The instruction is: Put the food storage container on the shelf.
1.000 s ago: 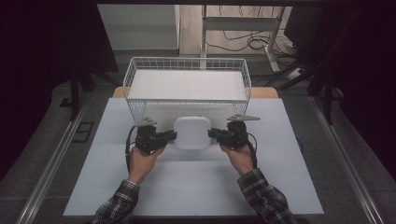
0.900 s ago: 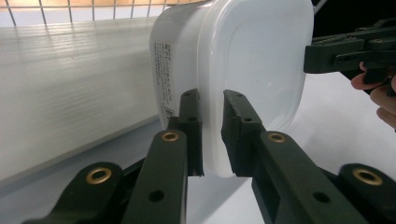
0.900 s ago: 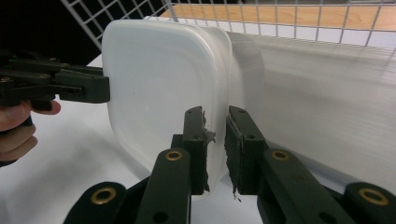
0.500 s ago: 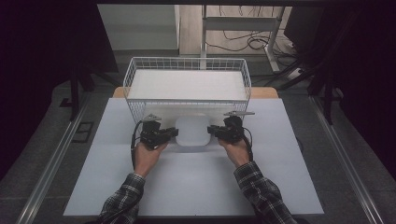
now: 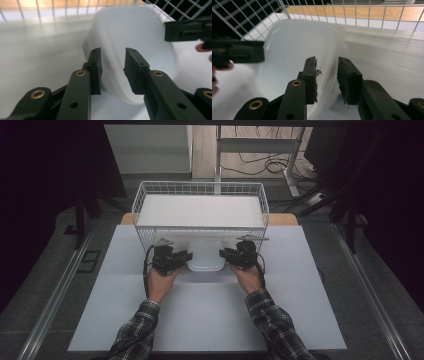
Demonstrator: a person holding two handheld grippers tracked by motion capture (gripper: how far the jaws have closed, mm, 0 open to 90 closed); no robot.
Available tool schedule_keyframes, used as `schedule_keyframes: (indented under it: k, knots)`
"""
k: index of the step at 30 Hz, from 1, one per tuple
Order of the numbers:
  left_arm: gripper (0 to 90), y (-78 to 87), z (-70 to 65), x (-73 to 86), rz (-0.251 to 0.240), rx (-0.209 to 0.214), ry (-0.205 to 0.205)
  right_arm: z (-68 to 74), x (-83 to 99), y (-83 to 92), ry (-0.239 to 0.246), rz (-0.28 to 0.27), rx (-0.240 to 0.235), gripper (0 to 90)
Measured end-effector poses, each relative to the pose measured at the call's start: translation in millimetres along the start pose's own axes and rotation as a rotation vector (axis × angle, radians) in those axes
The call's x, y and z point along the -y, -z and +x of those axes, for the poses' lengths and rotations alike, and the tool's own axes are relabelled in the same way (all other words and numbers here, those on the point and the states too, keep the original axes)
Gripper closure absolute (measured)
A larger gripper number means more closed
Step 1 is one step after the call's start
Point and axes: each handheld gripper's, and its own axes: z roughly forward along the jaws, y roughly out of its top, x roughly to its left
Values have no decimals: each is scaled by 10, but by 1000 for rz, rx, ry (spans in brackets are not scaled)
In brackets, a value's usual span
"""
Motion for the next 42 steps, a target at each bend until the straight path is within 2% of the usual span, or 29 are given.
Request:
schedule_keyframes:
  k: [3,6,7,10,12,17,19,21,22,25,27,34,37,41,42]
  knots:
    - [679,-42,-52,-50,-18,-73,-57,21,-17,-36,3,-27,37,679]
    - [623,-52,-81,-62,-31,-126,-82,37,-54,-70,11,-34,78,651]
    - [598,-39,-89,-57,-30,-126,-84,44,-60,-56,21,-35,81,640]
    - [524,53,-115,-34,-20,-106,-83,50,-58,26,38,-48,64,628]
    - [467,127,-155,-12,-15,-78,-76,33,-54,98,19,-43,7,619]
    - [272,335,-313,114,-15,1,-140,67,-13,268,50,-30,-37,611]
    - [220,418,-343,171,-21,29,-156,85,6,335,55,-33,-50,553]
    - [192,461,-358,204,-23,30,-154,90,22,386,57,-41,-64,541]
    - [174,532,-367,278,-18,52,-153,92,30,409,55,-44,-73,538]
    - [162,626,-373,411,-9,55,-162,109,58,449,61,-36,-90,532]
    - [159,698,-368,501,1,31,-176,128,81,470,77,-28,-101,572]
    - [118,924,-349,731,-44,15,-162,319,166,459,162,20,-174,735]
    - [98,1013,-376,842,-57,10,-177,413,192,432,212,41,-175,819]
    - [73,1089,-388,954,-60,5,-186,481,242,355,237,70,-180,888]
    - [64,1136,-390,1037,-56,10,-175,488,258,311,237,81,-182,889]
